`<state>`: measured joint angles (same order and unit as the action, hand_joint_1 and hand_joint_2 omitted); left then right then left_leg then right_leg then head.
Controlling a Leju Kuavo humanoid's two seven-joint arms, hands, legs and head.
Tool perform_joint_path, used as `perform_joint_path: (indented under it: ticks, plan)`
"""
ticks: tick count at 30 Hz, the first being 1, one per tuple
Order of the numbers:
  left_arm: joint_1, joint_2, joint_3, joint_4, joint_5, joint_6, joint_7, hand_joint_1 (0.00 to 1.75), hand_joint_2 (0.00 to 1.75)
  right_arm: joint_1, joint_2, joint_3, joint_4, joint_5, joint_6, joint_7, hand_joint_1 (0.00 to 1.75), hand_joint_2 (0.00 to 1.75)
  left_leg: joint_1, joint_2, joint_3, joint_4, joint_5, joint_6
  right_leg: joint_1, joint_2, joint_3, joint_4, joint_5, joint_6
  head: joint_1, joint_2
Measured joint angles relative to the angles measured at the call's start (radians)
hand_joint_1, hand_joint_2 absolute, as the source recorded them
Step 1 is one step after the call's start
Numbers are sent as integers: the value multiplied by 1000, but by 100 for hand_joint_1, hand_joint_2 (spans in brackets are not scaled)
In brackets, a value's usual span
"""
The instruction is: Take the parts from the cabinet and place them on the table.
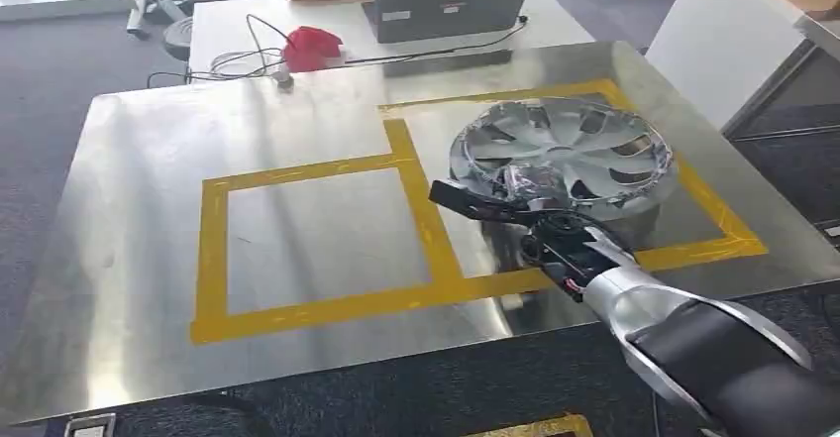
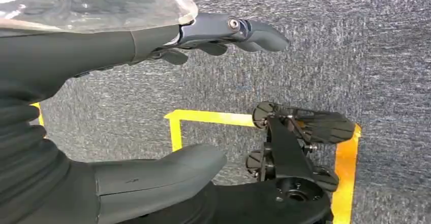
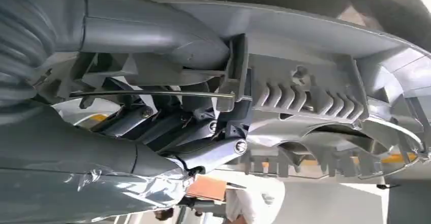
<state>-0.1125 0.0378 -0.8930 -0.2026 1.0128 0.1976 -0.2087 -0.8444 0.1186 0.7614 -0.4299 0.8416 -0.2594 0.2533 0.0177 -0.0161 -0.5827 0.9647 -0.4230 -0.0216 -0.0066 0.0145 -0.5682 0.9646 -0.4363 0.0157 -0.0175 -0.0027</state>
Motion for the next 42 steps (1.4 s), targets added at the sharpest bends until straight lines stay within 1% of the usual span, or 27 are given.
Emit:
perform_joint_path:
  ticks: [2, 3, 10, 11, 23, 30, 32, 33, 35, 36, 40, 41, 42]
  plan:
    - [0, 0, 0, 0, 0, 0, 0, 0, 175, 2, 0, 0, 5, -3, -2, -6, 175, 175, 0, 0, 0, 0, 0, 0, 0, 0, 0, 0, 0, 0, 0, 0]
    - [0, 0, 0, 0, -1, 0, 0, 0, 175, 2, 0, 0, 6, -4, -2, -9, 0, 0, 0, 0, 0, 0, 0, 0, 0, 0, 0, 0, 0, 0, 0, 0]
    - [0, 1, -11, 0, -8, 3, -5, 0, 175, 1, -1, 0, 9, -11, -4, -14, 0, 0, 0, 1, 2, 0, 0, 0, 0, 0, 1, 0, 0, 0, 0, 0]
    - [0, 2, -13, 0, -8, 4, -5, 0, 0, 1, -2, 0, 9, -13, -4, -14, 0, 0, 0, 1, 2, 0, 0, 0, 0, 0, 2, 0, 0, 0, 0, 0]
    - [0, 2, -18, 0, 14, 10, -5, 0, 0, 1, -3, 0, 9, -19, -10, -29, 0, 0, 0, 1, 4, 0, 0, 0, 0, 0, 4, 0, 0, 0, 0, 0]
    - [0, 2, -20, 0, 21, 11, -5, 0, 0, -1, -3, -1, 8, -37, -39, -53, 0, 0, 0, 1, 4, 0, 0, 0, 0, 0, 4, 0, 0, 0, 0, 0]
    - [1, 2, -20, 0, 25, 12, -5, 0, 0, -4, -3, -5, 3, -59, -67, -79, 0, 0, 0, 1, 4, 0, 0, 0, 0, 0, 4, 0, 0, 0, 0, 0]
    - [2, 2, -21, 0, 30, 12, -5, 0, 0, -5, -3, -10, -6, -97, -93, -121, 0, 0, 0, 1, 4, 0, 0, 0, 0, 0, 4, 0, 0, 0, 0, 0]
    - [6, 2, -21, 0, 37, 14, -5, 0, 0, -5, -3, -28, -35, -179, -117, -195, 0, 0, 0, 1, 4, 0, 0, 0, 0, 1, 4, 0, 0, 0, 0, 0]
    - [8, 2, -21, 0, 38, 14, -5, 0, 0, -7, -3, -34, -47, -195, -117, -207, 0, 0, 0, 1, 5, 0, 0, 0, 0, 1, 5, 0, 0, 0, 0, 0]
    - [11, 2, -23, 0, 39, 15, -5, 0, 0, -8, -3, -53, -86, -215, -117, -215, 0, 0, 0, 0, 5, 0, 0, 0, 0, 0, 5, 0, 0, 0, 0, 0]
    - [12, 2, -23, 0, 40, 14, -5, 0, 0, -6, -3, -57, -96, -245, -117, -243, 0, 0, 0, 0, 5, 0, 0, 0, 0, 0, 5, 0, 0, 0, 0, 0]
    - [12, 2, -23, 0, 42, 14, -5, 0, 0, -2, -3, -67, -111, -311, -111, -303, 0, 0, 0, 0, 5, 0, 0, 0, 0, 0, 5, 0, 0, 0, 0, 0]
